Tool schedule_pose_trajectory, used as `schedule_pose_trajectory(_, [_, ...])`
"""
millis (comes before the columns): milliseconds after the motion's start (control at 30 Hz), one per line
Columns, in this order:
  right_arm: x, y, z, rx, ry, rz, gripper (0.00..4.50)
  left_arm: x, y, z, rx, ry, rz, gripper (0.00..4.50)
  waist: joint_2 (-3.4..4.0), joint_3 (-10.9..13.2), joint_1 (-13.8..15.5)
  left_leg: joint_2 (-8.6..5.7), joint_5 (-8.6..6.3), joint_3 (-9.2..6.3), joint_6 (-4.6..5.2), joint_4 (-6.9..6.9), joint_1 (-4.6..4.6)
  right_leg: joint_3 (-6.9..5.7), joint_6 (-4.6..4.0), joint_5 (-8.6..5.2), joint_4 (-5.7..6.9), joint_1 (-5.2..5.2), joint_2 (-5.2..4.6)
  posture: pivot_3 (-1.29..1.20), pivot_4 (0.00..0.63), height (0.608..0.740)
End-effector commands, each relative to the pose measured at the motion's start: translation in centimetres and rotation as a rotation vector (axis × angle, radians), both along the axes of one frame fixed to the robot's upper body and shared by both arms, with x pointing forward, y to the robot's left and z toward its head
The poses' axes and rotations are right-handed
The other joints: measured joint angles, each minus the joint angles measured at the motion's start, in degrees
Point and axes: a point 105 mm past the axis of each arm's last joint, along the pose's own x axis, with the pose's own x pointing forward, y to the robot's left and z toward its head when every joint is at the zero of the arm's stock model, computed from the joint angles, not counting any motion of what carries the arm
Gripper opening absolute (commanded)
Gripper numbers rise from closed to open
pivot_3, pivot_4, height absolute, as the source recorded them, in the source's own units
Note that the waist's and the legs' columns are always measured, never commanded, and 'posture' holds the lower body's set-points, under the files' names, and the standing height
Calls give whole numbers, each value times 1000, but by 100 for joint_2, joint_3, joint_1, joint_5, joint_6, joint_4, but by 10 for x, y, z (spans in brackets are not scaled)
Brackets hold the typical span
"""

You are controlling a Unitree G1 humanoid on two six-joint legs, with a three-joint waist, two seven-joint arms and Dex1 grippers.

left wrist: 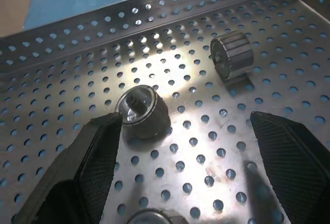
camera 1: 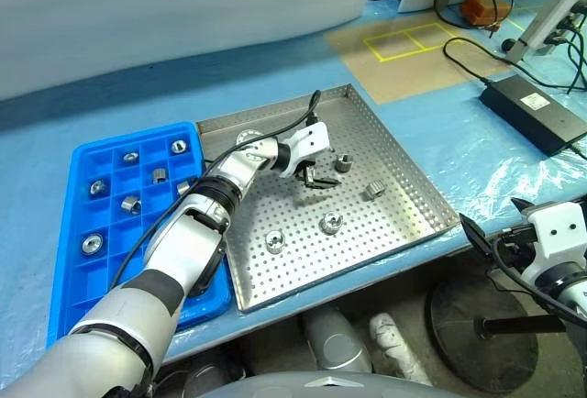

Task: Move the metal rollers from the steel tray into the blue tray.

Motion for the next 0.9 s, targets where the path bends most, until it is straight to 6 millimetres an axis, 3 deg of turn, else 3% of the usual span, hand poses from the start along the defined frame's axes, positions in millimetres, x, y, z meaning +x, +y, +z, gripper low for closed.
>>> schedule_pose_trajectory(33, [1, 0, 7, -33, -28, 10, 4500, 16, 12, 21, -39, -40, 92, 4176, 1, 0, 1, -1, 0, -14, 0, 9, -6, -12, 0, 0, 0, 5, -2, -825, 150, 740])
schedule_pose_trajectory(267, [8, -1, 5, -51, -18, 38, 4500, 13, 36, 2, 25, 21, 106, 4176, 1, 1, 7, -8, -5, -54, 2, 45, -19, -40, 0, 0, 1, 28, -9, -784, 150, 740])
schedule_pose_trajectory(633, [29, 0, -3, -51, -20, 84, 4500, 11, 31, -27, -33, 198, 228, 4176, 4, 2, 23, -54, -15, -61, 54, 50, -31, -49, -28, 17, 4, 31, -61, -722, 150, 740])
schedule_pose_trajectory(800, [34, 5, -13, -61, -4, 104, 4500, 15, 25, -28, -78, 240, 277, 4176, 4, 2, 32, -57, -21, -60, 64, 58, -38, -50, -27, 16, 3, 32, -66, -701, 150, 740])
schedule_pose_trajectory(900, [36, 7, -13, -64, -8, 107, 4500, 20, 27, -27, -89, 219, 321, 3624, 5, 2, 30, -57, -22, -61, 62, 58, -36, -50, -23, 13, 3, 33, -65, -697, 150, 740])
